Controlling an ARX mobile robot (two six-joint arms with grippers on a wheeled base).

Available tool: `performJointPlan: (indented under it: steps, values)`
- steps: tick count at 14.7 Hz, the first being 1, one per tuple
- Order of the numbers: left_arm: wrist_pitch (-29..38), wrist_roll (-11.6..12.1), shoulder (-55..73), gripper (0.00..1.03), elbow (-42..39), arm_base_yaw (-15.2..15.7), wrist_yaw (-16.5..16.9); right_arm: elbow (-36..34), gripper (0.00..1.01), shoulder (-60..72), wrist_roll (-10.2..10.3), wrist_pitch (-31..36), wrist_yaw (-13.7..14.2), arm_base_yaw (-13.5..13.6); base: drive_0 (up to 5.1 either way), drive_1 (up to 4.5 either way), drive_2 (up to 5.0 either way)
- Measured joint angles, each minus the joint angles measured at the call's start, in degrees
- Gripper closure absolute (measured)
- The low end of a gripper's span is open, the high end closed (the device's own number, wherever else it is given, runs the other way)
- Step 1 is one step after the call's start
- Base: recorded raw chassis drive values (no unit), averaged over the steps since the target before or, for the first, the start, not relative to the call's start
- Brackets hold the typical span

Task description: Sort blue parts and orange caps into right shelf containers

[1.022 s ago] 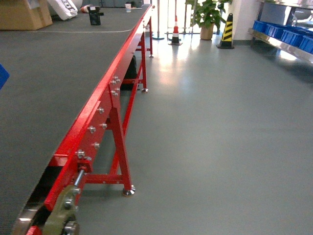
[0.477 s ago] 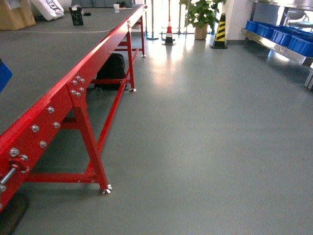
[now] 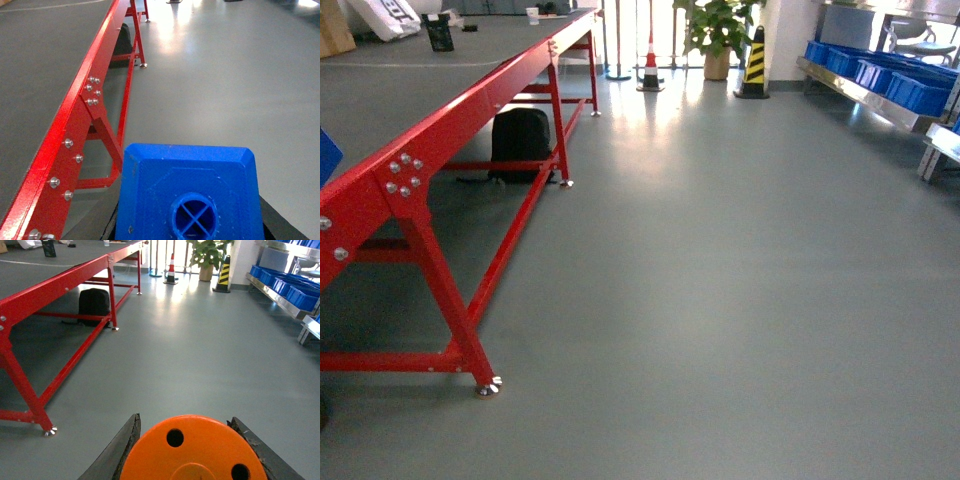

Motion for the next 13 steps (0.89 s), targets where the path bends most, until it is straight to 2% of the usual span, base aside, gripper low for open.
performJointPlan:
  steps: [1, 4, 13]
  values:
    - [-0.04, 0.00, 0.00, 0.59, 0.00, 0.00, -0.13, 0.00, 0.57, 0.00, 0.02, -0.04, 0.00, 0.00, 5.1, -2.35, -2.4]
    - [0.15, 0.04, -0.02, 0.59, 0.00, -0.74, 0.50, 0.00, 0.57, -0.02, 0.00, -0.11, 0.35, -0.04, 0.0, 0.00, 0.0]
    - [-0.26, 0.04, -0.20, 0.59, 0.00, 0.07, -0.11, -0.02, 0.57, -0.02, 0.00, -0.09, 0.02, 0.00, 0.1, 4.33, -4.2]
